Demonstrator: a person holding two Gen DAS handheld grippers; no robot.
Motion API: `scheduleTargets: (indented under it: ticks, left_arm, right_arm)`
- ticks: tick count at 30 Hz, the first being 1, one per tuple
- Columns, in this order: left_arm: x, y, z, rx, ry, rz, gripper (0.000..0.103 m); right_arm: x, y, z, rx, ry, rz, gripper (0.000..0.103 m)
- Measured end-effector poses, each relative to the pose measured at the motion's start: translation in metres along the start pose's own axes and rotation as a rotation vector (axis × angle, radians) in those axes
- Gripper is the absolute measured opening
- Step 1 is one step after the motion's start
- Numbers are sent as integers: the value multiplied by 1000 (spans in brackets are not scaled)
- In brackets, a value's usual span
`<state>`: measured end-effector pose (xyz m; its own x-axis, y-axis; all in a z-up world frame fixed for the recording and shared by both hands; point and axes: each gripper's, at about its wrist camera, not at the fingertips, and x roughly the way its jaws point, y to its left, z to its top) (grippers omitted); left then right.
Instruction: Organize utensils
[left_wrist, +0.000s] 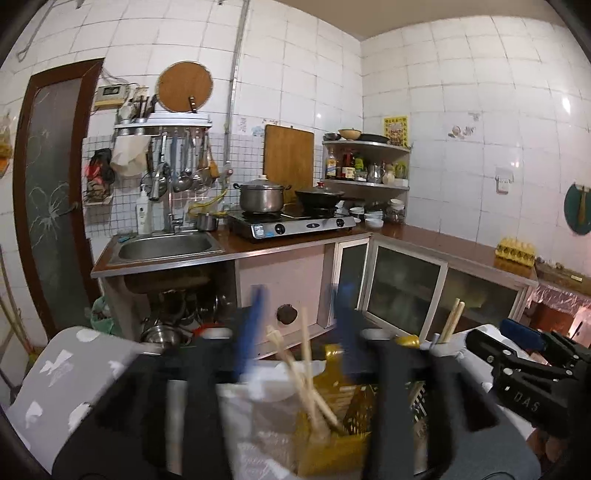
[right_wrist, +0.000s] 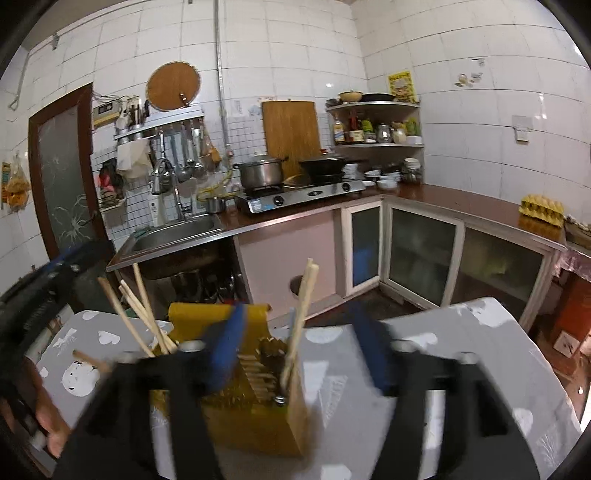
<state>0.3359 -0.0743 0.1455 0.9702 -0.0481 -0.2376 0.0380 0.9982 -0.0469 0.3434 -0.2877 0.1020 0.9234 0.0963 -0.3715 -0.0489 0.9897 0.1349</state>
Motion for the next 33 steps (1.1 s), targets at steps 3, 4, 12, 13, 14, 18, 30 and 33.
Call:
scheduleTargets:
  ticks: [3, 4, 12, 13, 14, 18, 30, 33]
  left_arm:
    - [-40, 14, 5, 21, 0, -4, 62]
    - [-54, 20, 6, 20, -1, -2, 74]
    - [-170, 65, -2, -16, -47, 8, 98]
    - [-178, 69, -6, -23, -37, 6, 98]
    - [-190, 74, -13, -32, -24, 6, 98]
    - [-226, 79, -44, -32, -25, 12, 98]
    - [-279, 68, -157, 18, -30, 21, 98]
    - [-276, 63, -174, 30, -18, 21, 98]
  right_arm:
    - [-30, -6, -6, 2, 10, -9, 63]
    - [-43, -8, -9, 1, 8, -16, 65]
    - [-151, 4, -47, -68, -36, -11, 93]
    - [-165, 8, -55, -76, -38, -3, 94]
    - [-174, 11, -59, -81, -40, 3, 96]
    - [-215, 19, -89, -66, -66, 9, 99]
    - [-250, 52, -187, -78, -75, -8, 99]
    - [-247, 54, -201, -88, -87, -15, 99]
